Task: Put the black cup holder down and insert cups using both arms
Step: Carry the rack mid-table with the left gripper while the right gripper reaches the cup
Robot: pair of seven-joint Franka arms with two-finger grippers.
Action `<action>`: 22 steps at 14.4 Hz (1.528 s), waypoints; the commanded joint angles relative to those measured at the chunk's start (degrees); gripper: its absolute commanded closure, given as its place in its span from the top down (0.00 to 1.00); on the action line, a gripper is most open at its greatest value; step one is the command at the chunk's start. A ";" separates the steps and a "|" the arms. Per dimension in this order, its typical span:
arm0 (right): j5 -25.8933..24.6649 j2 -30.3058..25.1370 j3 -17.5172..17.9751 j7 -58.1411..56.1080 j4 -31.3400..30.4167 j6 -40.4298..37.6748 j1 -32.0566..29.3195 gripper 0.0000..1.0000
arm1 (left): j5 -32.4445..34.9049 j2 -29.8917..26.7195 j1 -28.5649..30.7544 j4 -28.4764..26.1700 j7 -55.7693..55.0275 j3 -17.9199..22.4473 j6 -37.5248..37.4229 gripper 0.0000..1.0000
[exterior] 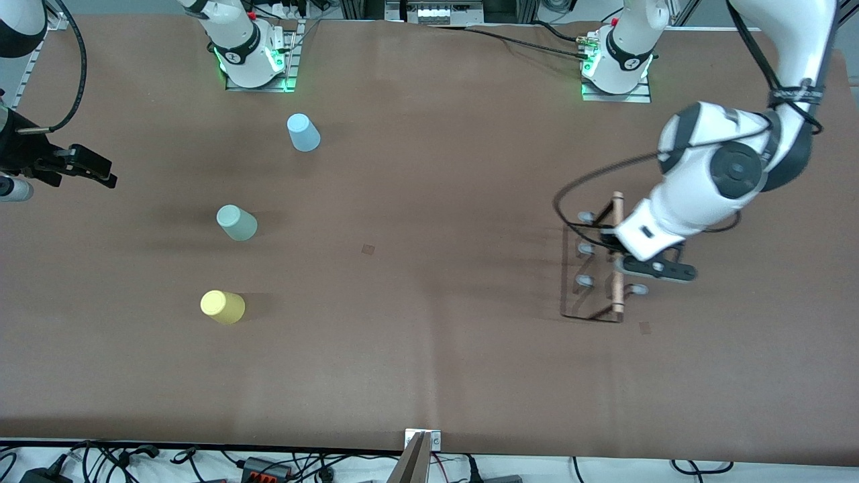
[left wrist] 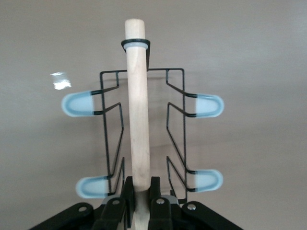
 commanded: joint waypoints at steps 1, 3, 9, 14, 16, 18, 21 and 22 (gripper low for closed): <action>0.02 -0.34 0.78 0.22 -0.68 0.68 -0.74 1.00 | -0.61 6.07 -6.71 11.29 -9.34 0.07 -6.70 0.01; 0.02 -0.34 0.78 0.22 -0.68 0.68 -0.74 1.00 | -0.78 8.53 -11.90 12.36 -19.18 0.07 -6.36 0.01; 0.02 -0.34 0.78 0.22 -0.68 0.68 -0.82 1.00 | -0.78 22.50 -25.80 27.63 -32.67 0.07 -6.10 0.01; 0.02 -0.25 0.78 0.22 -0.68 0.77 -0.91 1.00 | -0.78 25.25 -31.08 29.86 -39.61 0.07 2.85 0.01; 0.02 0.53 0.78 0.22 -0.68 0.77 -0.91 1.00 | -0.78 25.25 -31.61 29.94 -40.15 0.07 4.18 0.01; 0.02 1.50 0.78 0.22 -0.68 0.94 -0.74 1.00 | -0.78 24.90 -31.61 30.12 -40.06 -0.02 4.19 0.01; 0.02 2.99 0.78 0.22 -0.68 1.03 -0.74 1.00 | -0.78 25.16 -33.01 30.65 -40.41 -0.64 4.80 0.01; 0.02 3.61 0.86 0.22 -0.76 1.21 -0.74 1.00 | -0.78 25.25 -33.37 30.56 -40.32 -0.64 4.80 0.01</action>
